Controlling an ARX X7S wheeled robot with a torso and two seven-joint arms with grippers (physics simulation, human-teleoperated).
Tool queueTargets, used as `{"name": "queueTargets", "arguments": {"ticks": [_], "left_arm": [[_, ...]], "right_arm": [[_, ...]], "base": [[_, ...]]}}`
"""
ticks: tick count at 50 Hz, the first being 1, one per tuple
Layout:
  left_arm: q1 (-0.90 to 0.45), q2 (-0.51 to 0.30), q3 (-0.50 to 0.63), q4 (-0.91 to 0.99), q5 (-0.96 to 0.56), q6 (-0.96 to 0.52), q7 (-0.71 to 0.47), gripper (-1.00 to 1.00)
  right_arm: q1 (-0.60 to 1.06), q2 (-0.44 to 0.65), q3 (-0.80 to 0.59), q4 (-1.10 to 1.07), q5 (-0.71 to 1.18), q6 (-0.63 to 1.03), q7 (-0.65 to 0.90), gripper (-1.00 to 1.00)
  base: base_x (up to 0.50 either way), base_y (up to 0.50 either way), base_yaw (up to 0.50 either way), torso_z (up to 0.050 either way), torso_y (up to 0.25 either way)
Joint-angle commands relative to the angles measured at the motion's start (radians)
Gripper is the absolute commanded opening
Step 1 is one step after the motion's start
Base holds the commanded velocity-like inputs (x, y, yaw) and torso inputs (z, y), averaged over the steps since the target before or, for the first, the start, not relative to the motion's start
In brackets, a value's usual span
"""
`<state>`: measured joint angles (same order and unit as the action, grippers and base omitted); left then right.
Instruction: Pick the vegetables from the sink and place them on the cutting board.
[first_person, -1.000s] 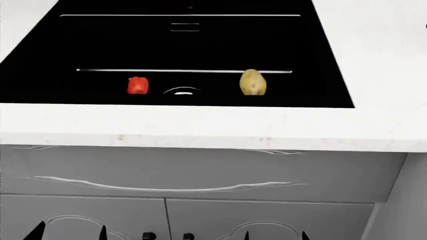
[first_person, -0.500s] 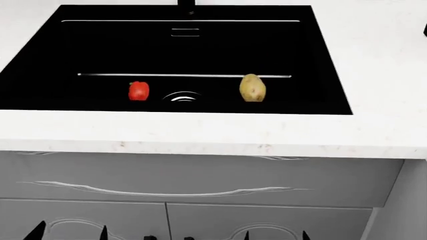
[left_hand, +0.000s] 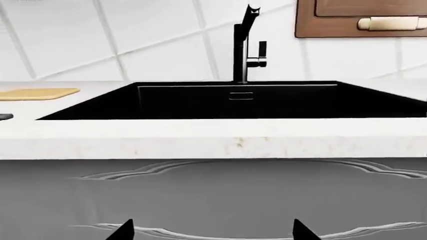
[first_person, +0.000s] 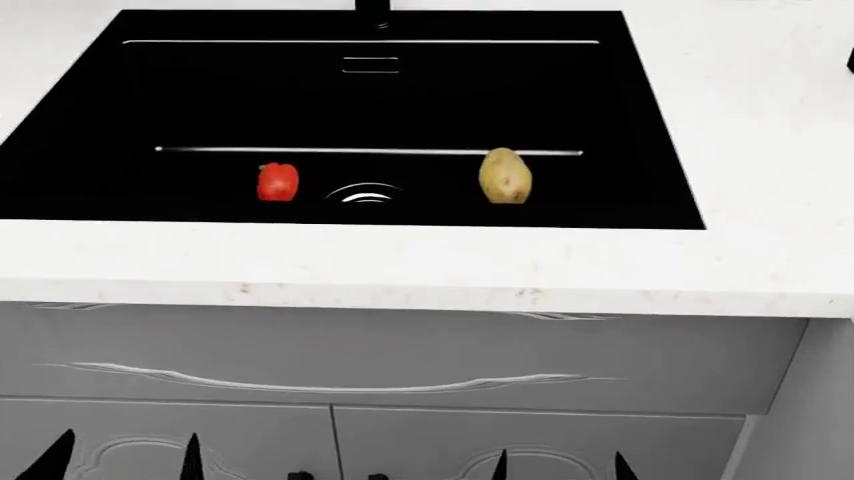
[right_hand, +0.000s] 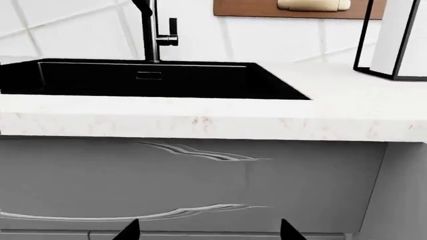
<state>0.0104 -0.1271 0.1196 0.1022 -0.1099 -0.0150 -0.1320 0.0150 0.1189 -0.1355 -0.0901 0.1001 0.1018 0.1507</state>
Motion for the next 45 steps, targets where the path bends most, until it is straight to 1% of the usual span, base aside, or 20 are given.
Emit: {"name": "queueTargets", "arguments": {"ticks": [1, 2, 3, 4, 5, 8, 10, 11, 12, 15, 16, 19, 21, 23, 25, 26, 27, 28, 33, 45], "left_arm": [[-0.068, -0.05, -0.016, 0.345, -0.073, -0.404, -0.058, 1.0], [-0.116, -0.065, -0.013, 0.43, -0.094, -0.528, -0.063, 1.0], [-0.132, -0.067, -0.017, 0.454, -0.112, -0.566, -0.06, 1.0], [-0.175, -0.074, -0.014, 0.486, -0.11, -0.642, -0.077, 1.0], [-0.216, -0.049, -0.055, 0.505, -0.148, -0.698, -0.094, 1.0], [-0.317, -0.07, -0.077, 0.626, -0.226, -0.902, -0.097, 1.0], [-0.383, -0.074, -0.104, 0.669, -0.256, -1.0, -0.11, 1.0], [-0.396, -0.075, -0.107, 0.671, -0.255, -1.016, -0.118, 1.0], [-0.415, -0.072, -0.113, 0.681, -0.266, -1.049, -0.123, 1.0], [-0.412, -0.087, -0.12, 0.7, -0.276, -1.065, -0.117, 1.0], [-0.411, -0.094, -0.143, 0.713, -0.289, -1.084, -0.113, 1.0], [-0.42, -0.078, -0.139, 0.733, -0.312, -1.114, -0.116, 1.0], [-0.42, -0.096, -0.13, 0.765, -0.327, -1.145, -0.107, 1.0], [-0.426, -0.102, -0.164, 0.759, -0.329, -1.154, -0.111, 1.0], [-0.43, -0.106, -0.157, 0.753, -0.322, -1.15, -0.117, 1.0], [-0.43, -0.109, -0.164, 0.76, -0.324, -1.159, -0.119, 1.0], [-0.428, -0.111, -0.162, 0.764, -0.326, -1.163, -0.12, 1.0], [-0.421, -0.138, -0.147, 0.748, -0.308, -1.159, -0.121, 1.0], [-0.423, -0.139, -0.14, 0.736, -0.306, -1.148, -0.125, 1.0], [-0.426, -0.144, -0.17, 0.736, -0.316, -1.142, -0.127, 1.0]], "right_arm": [[0.078, 0.039, 0.015, -0.323, 0.046, 0.388, 0.064, 1.0], [0.118, 0.042, 0.034, -0.429, 0.092, 0.499, 0.062, 1.0], [0.139, 0.043, 0.037, -0.463, 0.101, 0.559, 0.072, 1.0], [0.179, 0.044, 0.048, -0.514, 0.132, 0.629, 0.068, 1.0], [0.223, 0.057, 0.036, -0.552, 0.126, 0.689, 0.077, 1.0], [0.35, 0.061, 0.086, -0.62, 0.187, 0.873, 0.08, 1.0], [0.421, 0.084, 0.096, -0.659, 0.23, 0.996, 0.06, 1.0], [0.436, 0.089, 0.093, -0.67, 0.237, 1.028, 0.06, 1.0], [0.45, 0.069, 0.133, -0.71, 0.257, 1.057, 0.069, 1.0], [0.483, 0.069, 0.159, -0.774, 0.291, 1.158, 0.075, 1.0], [0.495, 0.066, 0.171, -0.788, 0.296, 1.184, 0.082, 1.0], [0.479, 0.064, 0.169, -0.784, 0.294, 1.169, 0.084, 1.0], [0.476, 0.066, 0.17, -0.783, 0.294, 1.167, 0.086, 1.0], [0.482, 0.088, 0.143, -0.774, 0.285, 1.195, 0.097, 1.0], [0.473, 0.087, 0.159, -0.769, 0.293, 1.192, 0.09, 1.0], [0.481, 0.109, 0.129, -0.786, 0.295, 1.217, 0.088, 1.0], [0.482, 0.103, 0.136, -0.79, 0.295, 1.228, 0.096, 1.0], [0.467, 0.122, 0.163, -0.798, 0.289, 1.219, 0.094, 1.0], [0.468, 0.12, 0.172, -0.807, 0.296, 1.227, 0.095, 1.0], [0.477, 0.128, 0.163, -0.82, 0.309, 1.255, 0.103, 1.0]], "base": [[0.0, 0.0, 0.0, 0.0, 0.0], [0.0, 0.0, 0.0, 0.0, 0.0], [0.0, 0.0, 0.0, 0.0, 0.0], [0.0, 0.0, 0.0, 0.0, 0.0], [0.0, 0.0, 0.0, 0.0, 0.0], [0.0, 0.0, 0.0, 0.0, 0.0], [0.0, 0.0, 0.0, 0.0, 0.0], [0.0, 0.0, 0.0, 0.0, 0.0], [0.0, 0.0, 0.0, 0.0, 0.0], [0.0, 0.0, 0.0, 0.0, 0.0], [0.0, 0.0, 0.0, 0.0, 0.0], [0.0, 0.0, 0.0, 0.0, 0.0], [0.0, 0.0, 0.0, 0.0, 0.0], [0.0, 0.0, 0.0, 0.0, 0.0], [0.05, 0.0, 0.0, 0.0, 0.0], [0.3, 0.0, 0.0, 0.0, 0.0], [0.38, 0.0, 0.0, 0.0, 0.0], [0.5, 0.0, 0.0, 0.0, 0.0], [0.5, 0.0, 0.0, 0.0, 0.0], [0.5, 0.0, 0.0, 0.0, 0.0]]}}
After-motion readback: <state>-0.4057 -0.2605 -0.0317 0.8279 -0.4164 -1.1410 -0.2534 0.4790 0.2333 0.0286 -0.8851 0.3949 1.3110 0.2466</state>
